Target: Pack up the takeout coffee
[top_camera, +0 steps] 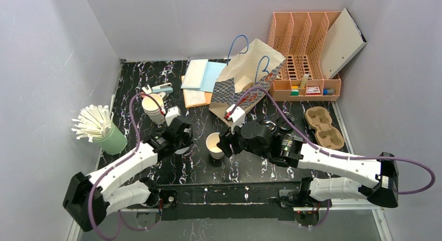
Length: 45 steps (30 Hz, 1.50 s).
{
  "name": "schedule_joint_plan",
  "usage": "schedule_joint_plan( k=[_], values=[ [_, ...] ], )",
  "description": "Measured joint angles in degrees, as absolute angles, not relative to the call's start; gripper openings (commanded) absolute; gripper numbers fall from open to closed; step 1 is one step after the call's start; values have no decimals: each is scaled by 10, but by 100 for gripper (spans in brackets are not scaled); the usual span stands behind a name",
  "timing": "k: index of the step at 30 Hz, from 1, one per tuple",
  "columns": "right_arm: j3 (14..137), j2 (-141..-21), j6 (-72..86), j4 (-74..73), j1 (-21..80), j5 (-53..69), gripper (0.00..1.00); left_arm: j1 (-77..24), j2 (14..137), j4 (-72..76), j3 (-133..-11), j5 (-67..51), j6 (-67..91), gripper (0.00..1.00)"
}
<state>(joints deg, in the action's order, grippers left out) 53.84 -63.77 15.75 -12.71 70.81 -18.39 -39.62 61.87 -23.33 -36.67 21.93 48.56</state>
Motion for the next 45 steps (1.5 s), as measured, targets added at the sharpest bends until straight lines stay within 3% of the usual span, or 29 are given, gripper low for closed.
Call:
schedule_joint_plan(
  k=[5, 15, 21, 33, 39, 45],
  values=[
    [538, -632, 171, -137, 708, -172, 71, -396, 544, -236, -413, 185, 469, 0],
    [577, -658, 187, -155, 708, -100, 97, -396, 498, -229, -512, 72, 423, 0],
    [577, -655, 225, -129, 688, -51, 98, -396, 490, -212, -548, 4, 415, 0],
    [467, -581, 421, 117, 469, 219, 98, -347, 488, -65, -515, -148, 494, 0],
    [434, -582, 481, 204, 462, 234, 98, -261, 499, 137, -430, -267, 642, 0],
    [434, -594, 494, 234, 462, 230, 98, -256, 515, 252, -406, -326, 737, 0]
  ],
)
